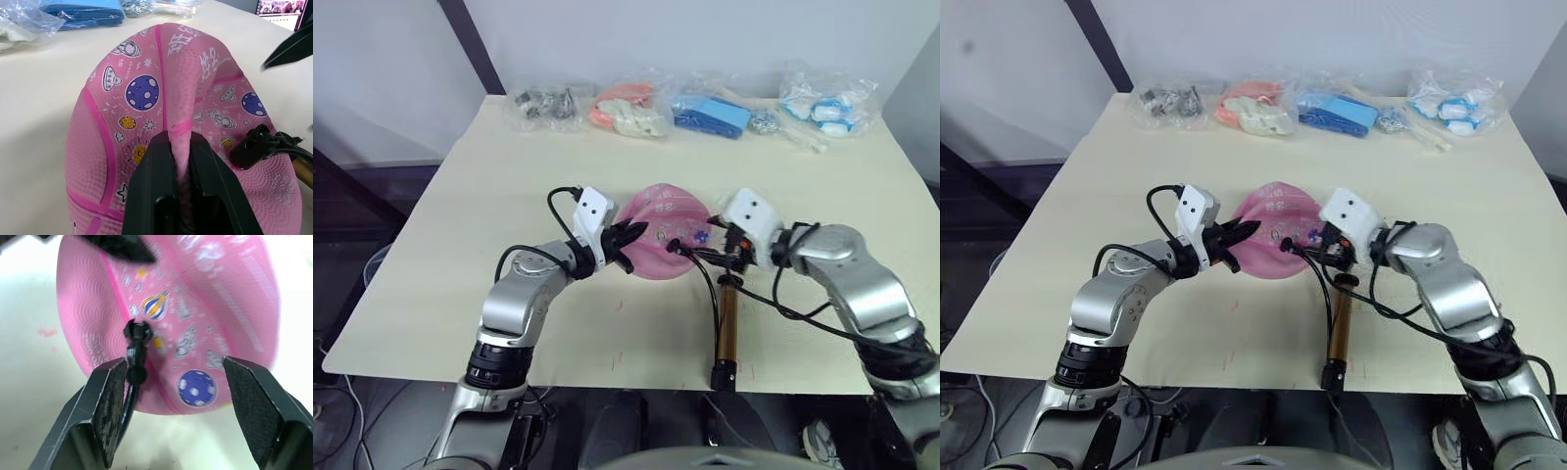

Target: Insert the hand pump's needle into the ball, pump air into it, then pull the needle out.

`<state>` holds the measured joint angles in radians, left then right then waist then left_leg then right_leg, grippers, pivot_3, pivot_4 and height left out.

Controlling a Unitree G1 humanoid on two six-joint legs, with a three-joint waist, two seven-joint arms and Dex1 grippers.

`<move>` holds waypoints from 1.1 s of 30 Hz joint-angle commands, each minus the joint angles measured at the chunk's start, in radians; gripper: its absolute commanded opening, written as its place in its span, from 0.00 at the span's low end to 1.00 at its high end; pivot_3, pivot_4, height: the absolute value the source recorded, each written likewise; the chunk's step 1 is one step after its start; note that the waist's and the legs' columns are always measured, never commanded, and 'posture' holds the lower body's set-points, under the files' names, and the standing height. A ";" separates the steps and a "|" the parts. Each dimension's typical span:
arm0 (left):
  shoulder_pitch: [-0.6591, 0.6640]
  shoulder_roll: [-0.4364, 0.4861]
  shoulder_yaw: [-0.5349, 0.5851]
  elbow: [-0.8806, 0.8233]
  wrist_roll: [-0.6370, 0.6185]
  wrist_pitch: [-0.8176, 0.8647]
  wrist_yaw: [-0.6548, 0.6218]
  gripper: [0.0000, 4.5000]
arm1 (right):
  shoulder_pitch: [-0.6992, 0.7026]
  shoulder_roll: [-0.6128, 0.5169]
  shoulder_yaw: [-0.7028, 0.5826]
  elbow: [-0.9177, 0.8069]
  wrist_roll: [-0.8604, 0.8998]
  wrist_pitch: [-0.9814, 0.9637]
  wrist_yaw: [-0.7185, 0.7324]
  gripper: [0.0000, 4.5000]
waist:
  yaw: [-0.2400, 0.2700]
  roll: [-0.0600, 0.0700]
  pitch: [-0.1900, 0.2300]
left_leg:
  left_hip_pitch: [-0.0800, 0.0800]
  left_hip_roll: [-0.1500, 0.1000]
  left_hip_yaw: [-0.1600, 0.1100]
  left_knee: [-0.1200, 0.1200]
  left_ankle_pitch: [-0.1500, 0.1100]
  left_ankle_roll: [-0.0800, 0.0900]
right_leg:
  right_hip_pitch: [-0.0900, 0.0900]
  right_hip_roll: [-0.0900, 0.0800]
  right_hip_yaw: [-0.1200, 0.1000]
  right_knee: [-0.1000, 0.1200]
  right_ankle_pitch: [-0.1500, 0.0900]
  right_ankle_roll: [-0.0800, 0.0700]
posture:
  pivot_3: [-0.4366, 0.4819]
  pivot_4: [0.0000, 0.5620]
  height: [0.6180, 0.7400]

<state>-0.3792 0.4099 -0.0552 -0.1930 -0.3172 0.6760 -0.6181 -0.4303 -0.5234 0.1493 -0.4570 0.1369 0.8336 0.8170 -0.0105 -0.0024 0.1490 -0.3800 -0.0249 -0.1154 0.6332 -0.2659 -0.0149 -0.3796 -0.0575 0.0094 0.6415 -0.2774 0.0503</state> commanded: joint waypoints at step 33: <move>-0.034 0.066 -0.057 0.087 0.014 -0.045 -0.076 0.14 | 0.701 -0.125 -0.673 0.112 0.508 -0.715 0.430 1.00 | 0.000 0.000 0.003 | 0.003 0.001 0.004 0.005 -0.002 0.006 | 0.003 0.003 0.004 0.006 0.000 0.000 | 0.48 0.27 1.00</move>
<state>-0.4357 0.4679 -0.0877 -0.1273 -0.3162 0.6127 -0.6809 0.2689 -0.6505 -0.5201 -0.3309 0.6251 0.1464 1.2459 -0.0100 -0.0019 0.1519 -0.3770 -0.0244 -0.1113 0.6385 -0.2678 -0.0092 -0.3767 -0.0545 0.0137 0.6471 -0.2771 0.0502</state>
